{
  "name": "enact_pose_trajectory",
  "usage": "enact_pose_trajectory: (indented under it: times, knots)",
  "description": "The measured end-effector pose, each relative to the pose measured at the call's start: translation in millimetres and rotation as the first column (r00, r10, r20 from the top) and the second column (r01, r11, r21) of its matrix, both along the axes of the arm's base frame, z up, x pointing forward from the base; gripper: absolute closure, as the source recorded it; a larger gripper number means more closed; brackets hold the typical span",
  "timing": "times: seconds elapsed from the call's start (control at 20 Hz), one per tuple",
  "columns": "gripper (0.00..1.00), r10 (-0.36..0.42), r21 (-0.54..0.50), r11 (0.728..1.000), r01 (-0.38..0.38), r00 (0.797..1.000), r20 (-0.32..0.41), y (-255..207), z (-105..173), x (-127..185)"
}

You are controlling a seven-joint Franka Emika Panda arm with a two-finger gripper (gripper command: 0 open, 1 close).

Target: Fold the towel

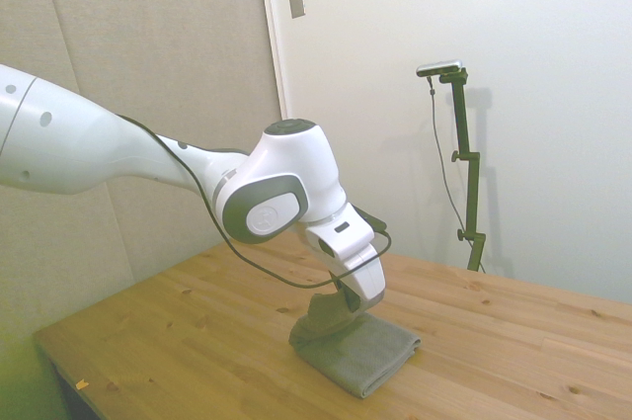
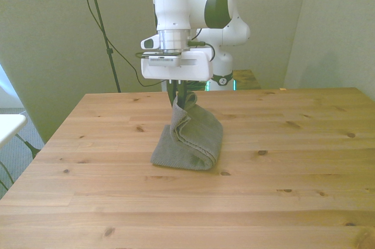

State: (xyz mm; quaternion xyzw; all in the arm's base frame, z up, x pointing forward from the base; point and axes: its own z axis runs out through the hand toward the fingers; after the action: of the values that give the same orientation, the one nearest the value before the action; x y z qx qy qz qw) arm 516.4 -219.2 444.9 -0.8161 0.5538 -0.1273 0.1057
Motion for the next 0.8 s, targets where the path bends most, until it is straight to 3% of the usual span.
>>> enact_pose_trajectory:
  times: [0.3, 0.65, 0.8]
  knots:
    - [0.0, 0.031, 0.042, 0.999, -0.031, 0.999, 0.017, -17.2, -15.1, 1.3]
    - [0.0, 0.033, 0.037, 0.999, -0.034, 0.999, 0.021, -19.4, -11.9, 3.1]
    - [0.0, 0.03, 0.022, 0.999, -0.03, 0.999, -0.022, -15.3, -4.0, -4.0]
